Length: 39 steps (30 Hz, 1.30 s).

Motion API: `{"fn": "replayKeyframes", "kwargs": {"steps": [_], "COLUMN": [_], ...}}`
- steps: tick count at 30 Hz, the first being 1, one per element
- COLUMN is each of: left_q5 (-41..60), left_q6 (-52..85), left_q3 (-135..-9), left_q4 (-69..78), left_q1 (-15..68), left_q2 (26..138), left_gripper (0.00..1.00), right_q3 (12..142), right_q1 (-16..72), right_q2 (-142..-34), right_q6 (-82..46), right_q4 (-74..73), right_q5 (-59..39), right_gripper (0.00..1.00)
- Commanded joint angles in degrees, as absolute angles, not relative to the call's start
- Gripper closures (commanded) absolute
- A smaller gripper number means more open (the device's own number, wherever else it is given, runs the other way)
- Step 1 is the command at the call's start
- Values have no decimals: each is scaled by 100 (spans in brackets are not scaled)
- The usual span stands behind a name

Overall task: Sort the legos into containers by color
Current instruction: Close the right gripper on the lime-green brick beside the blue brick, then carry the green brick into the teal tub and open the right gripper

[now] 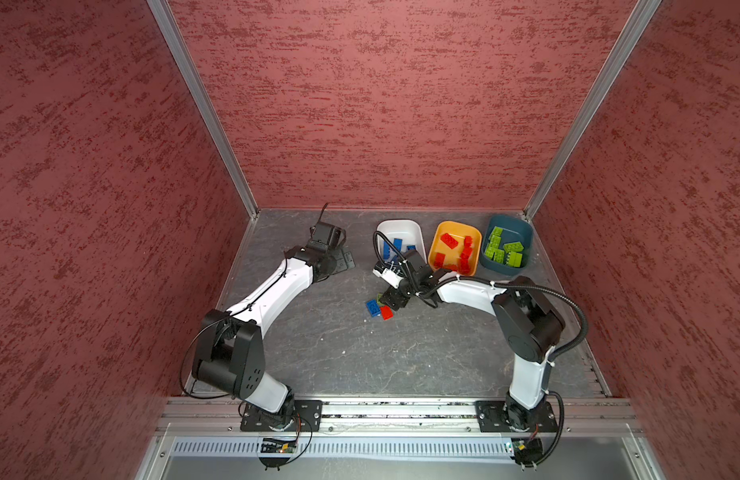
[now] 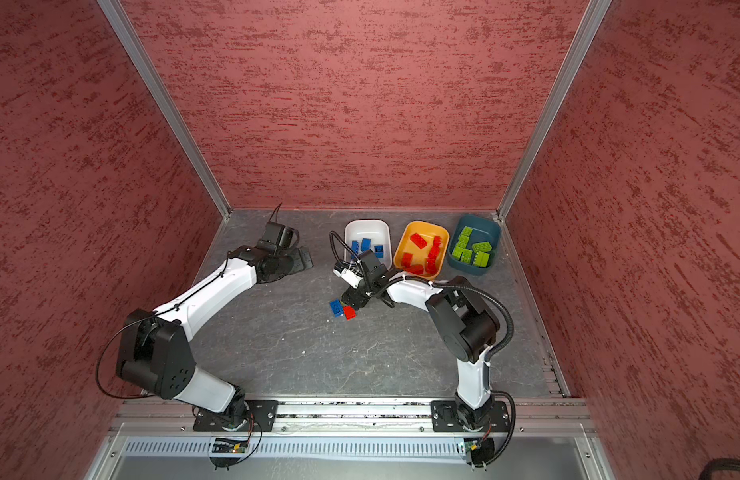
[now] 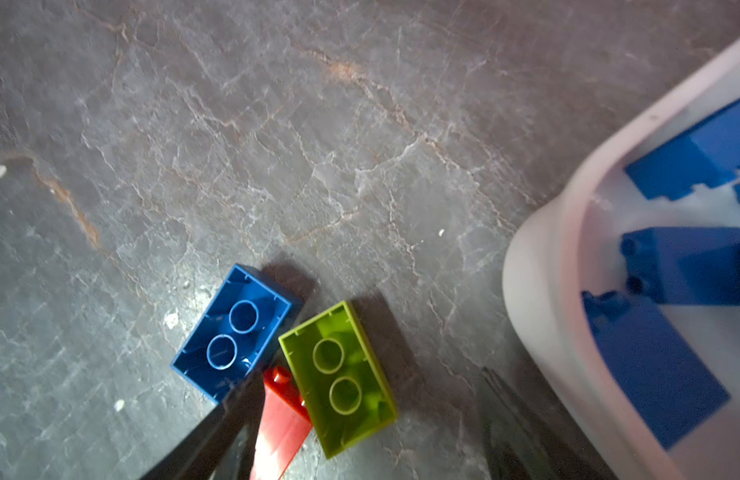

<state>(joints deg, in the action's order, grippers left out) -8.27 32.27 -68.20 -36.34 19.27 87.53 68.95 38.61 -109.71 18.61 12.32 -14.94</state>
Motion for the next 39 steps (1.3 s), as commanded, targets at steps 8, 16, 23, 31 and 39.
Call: {"fn": "replayKeyframes", "kwargs": {"steps": [8, 16, 23, 31, 39], "left_q5": [-958, -857, -805, -704, 1], "left_q6": [3436, 3445, 3386, 3298, 3003], "left_q3": [-6697, -6654, -6609, -6636, -6688], "left_q4": [-3384, -3294, -3171, -3098, -2518], "left_q1": [1903, 1903, 1916, 2019, 2223], "left_q2": [8750, 8833, 8836, 8847, 8908], "left_gripper": [0, 1, 1, 1, 1], "right_q3": [7526, 7821, 7707, 7306, 6348], "right_q1": [3980, 4104, 4113, 4113, 3857], "right_q2": [-11485, -11794, -11566, -10870, -9295], "right_q6": [2859, 2966, 2889, 2774, 2064], "right_q4": [1990, 2368, 2417, 2150, 1385], "right_q5": [-1590, -1397, -1300, -1030, -969], "right_gripper": [38, 49, 58, 70, 72]}}
